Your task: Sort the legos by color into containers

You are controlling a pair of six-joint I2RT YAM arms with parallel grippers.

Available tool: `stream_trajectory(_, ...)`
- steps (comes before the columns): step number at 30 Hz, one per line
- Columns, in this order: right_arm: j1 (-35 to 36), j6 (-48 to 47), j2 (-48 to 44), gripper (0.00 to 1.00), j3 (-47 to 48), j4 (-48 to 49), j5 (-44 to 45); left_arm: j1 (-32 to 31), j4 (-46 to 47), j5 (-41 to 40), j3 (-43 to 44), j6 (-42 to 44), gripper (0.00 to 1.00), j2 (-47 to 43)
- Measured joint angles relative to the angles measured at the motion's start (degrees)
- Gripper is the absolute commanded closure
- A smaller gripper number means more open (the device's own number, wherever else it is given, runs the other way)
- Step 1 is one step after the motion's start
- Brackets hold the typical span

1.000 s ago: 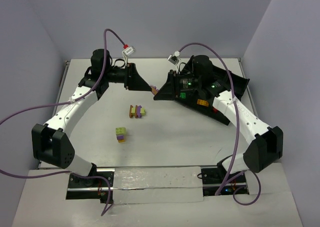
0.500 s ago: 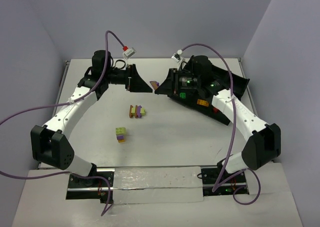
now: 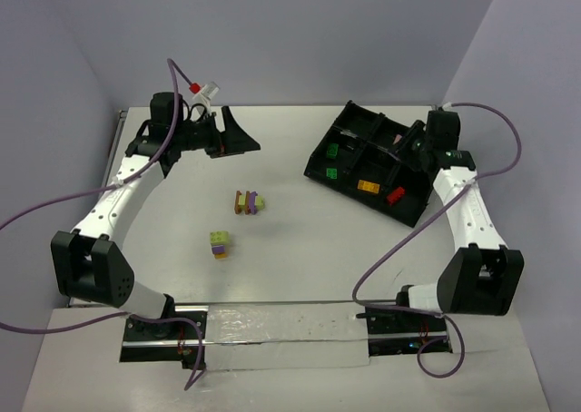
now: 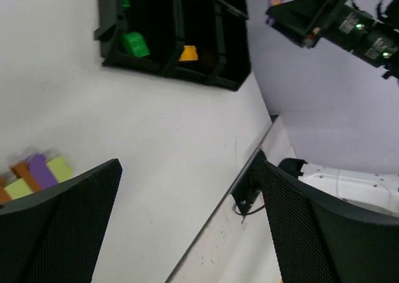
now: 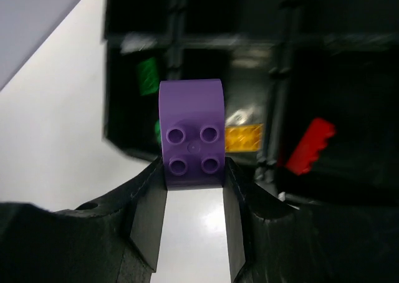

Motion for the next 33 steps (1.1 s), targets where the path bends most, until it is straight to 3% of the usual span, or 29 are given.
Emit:
stream_trajectory(10, -8.6, -0.2, 17.2, 0.99, 13.9, -3.4, 11.2, 0.0, -8.1, -9.1, 1.7, 4.4, 0.01, 0.3)
stream_trajectory(15, -9.0, -0.9, 24.3, 0.86, 20.7, -5.6, 12.6, 0.0, -8.3, -9.5, 3.3, 5.3, 0.01, 1.0)
stream_trajectory(18, -9.1, -1.4, 26.8, 0.61, 23.6, -6.7, 13.4, 0.0, -8.2, -9.4, 3.3, 5.3, 0.01, 1.4)
stream_trajectory(25, -9.1, -2.2, 29.6, 0.39, 25.5, -7.8, 15.4, 0.2, -8.3, -9.4, 3.3, 5.6, 0.01, 4.1)
stream_trajectory(28, -9.1, -2.6, 30.2, 0.32, 25.4, -8.3, 16.0, 0.3, -8.4, -9.7, 3.3, 5.9, 0.01, 5.0)
stream_trajectory(33, -9.1, -3.3, 30.6, 0.29, 25.5, -8.7, 16.3, 0.4, -8.7, -9.9, 3.7, 6.7, 0.01, 5.0)
